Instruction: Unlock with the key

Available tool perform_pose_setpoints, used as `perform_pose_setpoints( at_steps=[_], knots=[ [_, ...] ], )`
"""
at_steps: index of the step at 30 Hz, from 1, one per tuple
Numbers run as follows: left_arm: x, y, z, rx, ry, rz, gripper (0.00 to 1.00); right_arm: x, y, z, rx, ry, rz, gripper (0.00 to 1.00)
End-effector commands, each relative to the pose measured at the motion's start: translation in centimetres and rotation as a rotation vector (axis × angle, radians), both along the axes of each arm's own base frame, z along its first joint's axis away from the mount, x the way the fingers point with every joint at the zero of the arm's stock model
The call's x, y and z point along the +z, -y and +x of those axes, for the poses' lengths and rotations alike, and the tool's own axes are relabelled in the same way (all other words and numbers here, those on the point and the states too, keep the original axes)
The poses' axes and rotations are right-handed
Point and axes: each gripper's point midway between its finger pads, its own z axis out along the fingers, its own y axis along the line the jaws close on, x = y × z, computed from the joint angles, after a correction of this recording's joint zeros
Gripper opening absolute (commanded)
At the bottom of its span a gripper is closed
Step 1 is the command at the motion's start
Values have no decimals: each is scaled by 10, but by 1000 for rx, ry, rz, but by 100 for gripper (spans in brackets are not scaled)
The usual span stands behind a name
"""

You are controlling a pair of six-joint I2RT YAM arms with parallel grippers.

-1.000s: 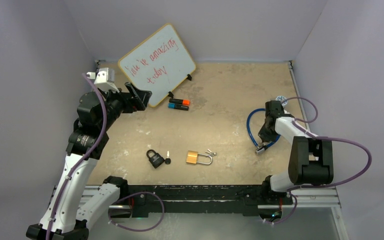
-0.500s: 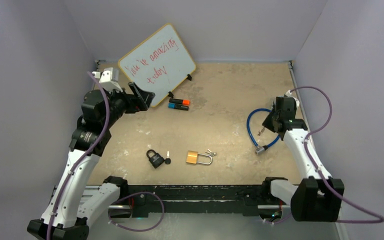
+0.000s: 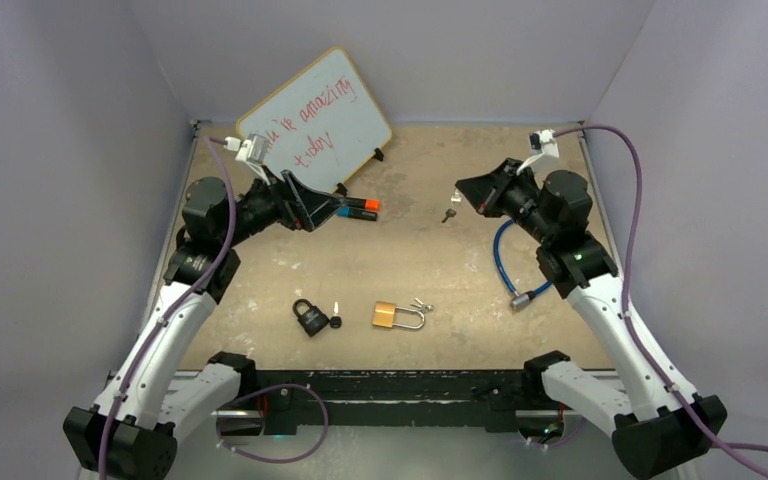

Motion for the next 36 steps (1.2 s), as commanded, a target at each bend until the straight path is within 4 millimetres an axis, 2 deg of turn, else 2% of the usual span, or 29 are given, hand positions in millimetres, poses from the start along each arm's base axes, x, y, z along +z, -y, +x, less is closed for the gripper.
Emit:
perform_pose_setpoints(
  at_steps=[1, 5, 9, 15, 21, 26, 31, 36],
  knots=[
    [42, 29, -23, -183, 117, -99, 98, 80, -55, -19, 237, 183, 198, 0],
    [40, 50, -19, -227, 72, -121, 97, 103, -95, -34, 364, 217, 255, 0],
    [41, 67, -19, -287, 49, -148, 85, 119, -124, -45, 453, 235, 302, 0],
    [49, 69, -21, -299, 73, -160, 70, 119, -155, -59, 550, 207, 320, 0],
    [52, 68, -35, -343, 101, -188, 65, 109, -165, -60, 564, 175, 314, 0],
    [49, 62, -37, -303, 107, -171, 64, 105, -163, -57, 540, 159, 307, 0],
    [54, 57, -37, -267, 126, -173, 61, 100, -158, -53, 496, 141, 301, 0],
    [55, 62, -43, -316, 93, -251, 61, 103, -161, -57, 517, 129, 337, 0]
  ],
)
